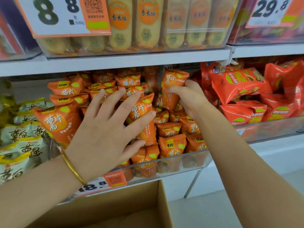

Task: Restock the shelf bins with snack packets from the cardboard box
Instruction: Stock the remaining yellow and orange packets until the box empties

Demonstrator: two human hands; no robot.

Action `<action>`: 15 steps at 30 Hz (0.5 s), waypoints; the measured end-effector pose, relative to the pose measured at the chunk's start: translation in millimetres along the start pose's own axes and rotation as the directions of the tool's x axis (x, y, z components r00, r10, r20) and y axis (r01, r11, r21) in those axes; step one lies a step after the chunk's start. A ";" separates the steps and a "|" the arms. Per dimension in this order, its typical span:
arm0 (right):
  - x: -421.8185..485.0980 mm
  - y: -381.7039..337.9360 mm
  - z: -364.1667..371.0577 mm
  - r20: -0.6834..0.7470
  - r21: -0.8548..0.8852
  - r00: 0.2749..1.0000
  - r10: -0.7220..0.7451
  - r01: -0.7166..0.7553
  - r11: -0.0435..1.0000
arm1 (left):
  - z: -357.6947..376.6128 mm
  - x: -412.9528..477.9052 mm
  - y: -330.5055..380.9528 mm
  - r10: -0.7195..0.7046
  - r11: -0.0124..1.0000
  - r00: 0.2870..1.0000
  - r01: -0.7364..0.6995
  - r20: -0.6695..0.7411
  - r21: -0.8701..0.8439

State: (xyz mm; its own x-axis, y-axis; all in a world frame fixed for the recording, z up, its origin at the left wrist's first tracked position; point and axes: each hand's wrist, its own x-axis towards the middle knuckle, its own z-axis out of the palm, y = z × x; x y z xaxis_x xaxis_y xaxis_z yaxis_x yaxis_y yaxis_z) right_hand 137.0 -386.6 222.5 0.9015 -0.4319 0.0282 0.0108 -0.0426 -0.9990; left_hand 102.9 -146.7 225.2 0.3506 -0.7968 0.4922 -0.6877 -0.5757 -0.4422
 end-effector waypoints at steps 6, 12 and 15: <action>9.7 -5.3 25.1 -0.102 -0.010 0.991 -0.084 0.084 0.996 | 0.8 -0.8 -0.1 0.005 1.000 1.000 -0.005 -0.003 0.000; 28.9 -6.8 50.1 -0.024 -0.293 0.987 -0.159 0.145 0.945 | 1.0 0.0 0.1 0.007 1.000 1.000 -0.007 -0.008 0.006; 24.0 -8.9 54.0 0.048 -0.423 0.986 -0.159 0.165 0.891 | 0.7 0.1 0.4 0.003 1.000 1.000 -0.003 -0.009 0.001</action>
State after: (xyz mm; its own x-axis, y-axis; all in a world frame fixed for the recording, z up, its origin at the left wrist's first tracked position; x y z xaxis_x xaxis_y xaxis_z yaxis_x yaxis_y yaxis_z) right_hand 181.9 -347.9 230.3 0.9081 -0.3754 0.1854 -0.0246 -0.4899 -0.8715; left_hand 103.1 -147.2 224.5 0.3426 -0.7968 0.4978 -0.6880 -0.5736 -0.4445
